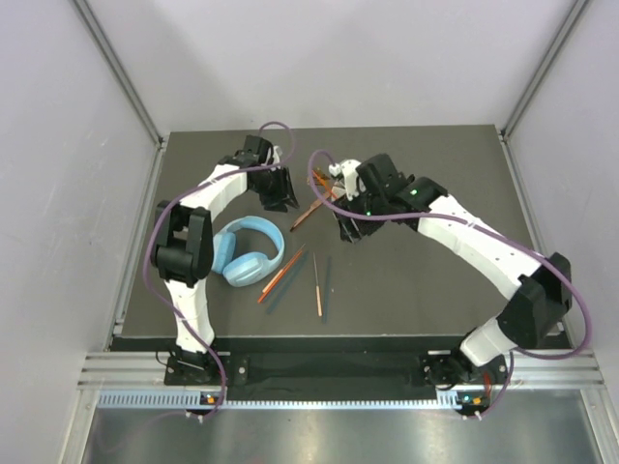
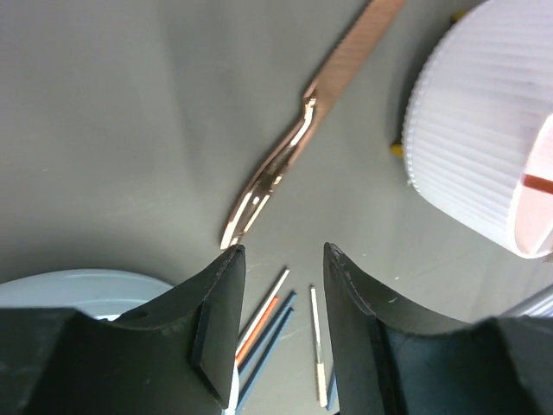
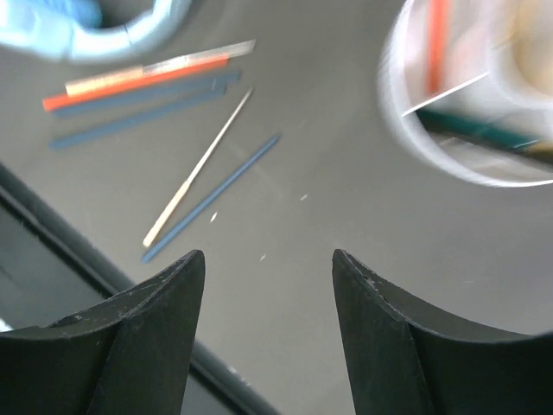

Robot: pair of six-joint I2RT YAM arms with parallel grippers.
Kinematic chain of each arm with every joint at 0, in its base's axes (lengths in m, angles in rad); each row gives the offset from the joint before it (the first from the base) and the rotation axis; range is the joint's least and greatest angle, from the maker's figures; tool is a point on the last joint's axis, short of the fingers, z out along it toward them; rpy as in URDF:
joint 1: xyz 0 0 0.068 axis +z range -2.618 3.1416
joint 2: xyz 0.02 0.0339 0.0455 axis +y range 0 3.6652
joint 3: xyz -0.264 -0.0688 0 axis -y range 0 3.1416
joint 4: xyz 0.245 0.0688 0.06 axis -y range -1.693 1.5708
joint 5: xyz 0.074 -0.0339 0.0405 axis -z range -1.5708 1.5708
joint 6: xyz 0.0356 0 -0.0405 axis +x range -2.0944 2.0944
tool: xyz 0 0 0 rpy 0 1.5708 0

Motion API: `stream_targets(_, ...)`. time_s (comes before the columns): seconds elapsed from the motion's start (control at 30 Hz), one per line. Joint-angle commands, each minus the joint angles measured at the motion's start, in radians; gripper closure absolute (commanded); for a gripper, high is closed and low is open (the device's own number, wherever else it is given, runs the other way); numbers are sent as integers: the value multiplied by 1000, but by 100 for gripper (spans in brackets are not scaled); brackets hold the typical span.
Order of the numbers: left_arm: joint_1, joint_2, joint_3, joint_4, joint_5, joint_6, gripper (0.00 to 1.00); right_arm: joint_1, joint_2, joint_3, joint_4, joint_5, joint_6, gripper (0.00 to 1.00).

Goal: Sort the eating utensils into containers
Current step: Pick up the chopstick from the center of the board.

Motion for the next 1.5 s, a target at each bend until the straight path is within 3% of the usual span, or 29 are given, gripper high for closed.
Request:
stream_targets(0.0, 5, -55, -24, -17, -22, 16, 54, 25, 62, -70, 34, -106, 68, 39)
stream_targets(0.37, 51, -84, -95, -4, -22, 19, 54, 86, 251, -12, -7, -149, 123, 40)
stream_targets(0.5, 60, -87, -113, 11, -13, 16, 54, 108, 325, 2, -49, -129, 129, 45)
stream_targets(1.27, 85, -164, -272, 92, -6, 5, 55, 195, 507, 71, -64, 21, 275, 51)
stream_targets(1.37, 87, -178, -283, 97, -15, 7, 55, 198, 527, 57, -70, 55, 286, 55)
stream_targets(1.47, 87, -192, -283, 103, -19, 5, 55, 201, 527, 31, -61, 78, 295, 67)
